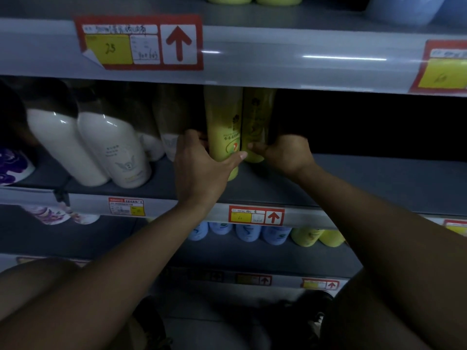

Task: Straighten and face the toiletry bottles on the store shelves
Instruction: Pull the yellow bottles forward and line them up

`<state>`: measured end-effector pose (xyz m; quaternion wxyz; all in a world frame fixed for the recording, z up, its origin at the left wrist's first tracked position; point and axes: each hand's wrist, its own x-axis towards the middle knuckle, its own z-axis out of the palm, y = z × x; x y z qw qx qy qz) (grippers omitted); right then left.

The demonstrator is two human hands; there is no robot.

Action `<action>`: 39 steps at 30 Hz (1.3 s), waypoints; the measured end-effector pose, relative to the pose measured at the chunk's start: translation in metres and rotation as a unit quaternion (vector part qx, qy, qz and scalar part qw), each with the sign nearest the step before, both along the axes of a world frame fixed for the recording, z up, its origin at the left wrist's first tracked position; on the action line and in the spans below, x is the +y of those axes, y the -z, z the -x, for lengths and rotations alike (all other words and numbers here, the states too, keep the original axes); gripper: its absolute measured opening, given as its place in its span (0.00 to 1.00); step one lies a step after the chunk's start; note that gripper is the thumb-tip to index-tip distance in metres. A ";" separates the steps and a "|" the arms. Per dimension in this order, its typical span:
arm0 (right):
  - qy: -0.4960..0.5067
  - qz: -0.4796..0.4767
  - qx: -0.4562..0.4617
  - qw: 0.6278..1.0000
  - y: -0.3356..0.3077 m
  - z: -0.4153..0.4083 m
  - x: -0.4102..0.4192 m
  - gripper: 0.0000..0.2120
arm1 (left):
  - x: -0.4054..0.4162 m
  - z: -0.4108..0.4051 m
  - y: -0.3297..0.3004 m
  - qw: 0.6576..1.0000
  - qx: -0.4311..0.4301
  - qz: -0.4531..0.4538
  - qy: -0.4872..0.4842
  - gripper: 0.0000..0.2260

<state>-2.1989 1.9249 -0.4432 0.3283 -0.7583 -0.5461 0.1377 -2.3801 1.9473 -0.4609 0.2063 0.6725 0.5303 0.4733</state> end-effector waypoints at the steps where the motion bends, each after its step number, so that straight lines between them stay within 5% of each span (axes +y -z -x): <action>1: -0.001 0.005 -0.003 1.000 0.000 -0.001 -0.001 0.24 | 0.000 0.001 0.001 1.000 0.001 0.002 0.005 0.31; 10: -0.002 -0.029 -0.030 0.999 -0.008 0.005 -0.032 0.21 | -0.012 0.025 -0.011 0.999 0.009 -0.014 0.034 0.30; 15: 0.015 -0.094 0.010 0.995 -0.013 0.016 -0.064 0.25 | -0.027 0.044 -0.022 0.998 0.008 -0.026 0.063 0.20; 19: -0.005 -0.174 0.020 0.984 -0.027 0.030 -0.097 0.20 | -0.049 0.061 -0.036 0.995 0.004 -0.055 0.082 0.13; 27: -0.113 -0.308 -0.076 0.941 -0.089 0.062 -0.156 0.12 | -0.089 0.074 -0.121 0.970 -0.008 -0.214 0.118 0.05; 33: -0.080 -0.391 -0.113 0.910 -0.156 0.072 -0.160 0.14 | -0.098 0.066 -0.183 0.956 -0.026 -0.267 0.116 0.06; 39: -0.034 -0.341 -0.103 0.934 -0.201 0.067 -0.134 0.25 | -0.074 0.054 -0.218 0.973 0.032 -0.202 0.110 0.14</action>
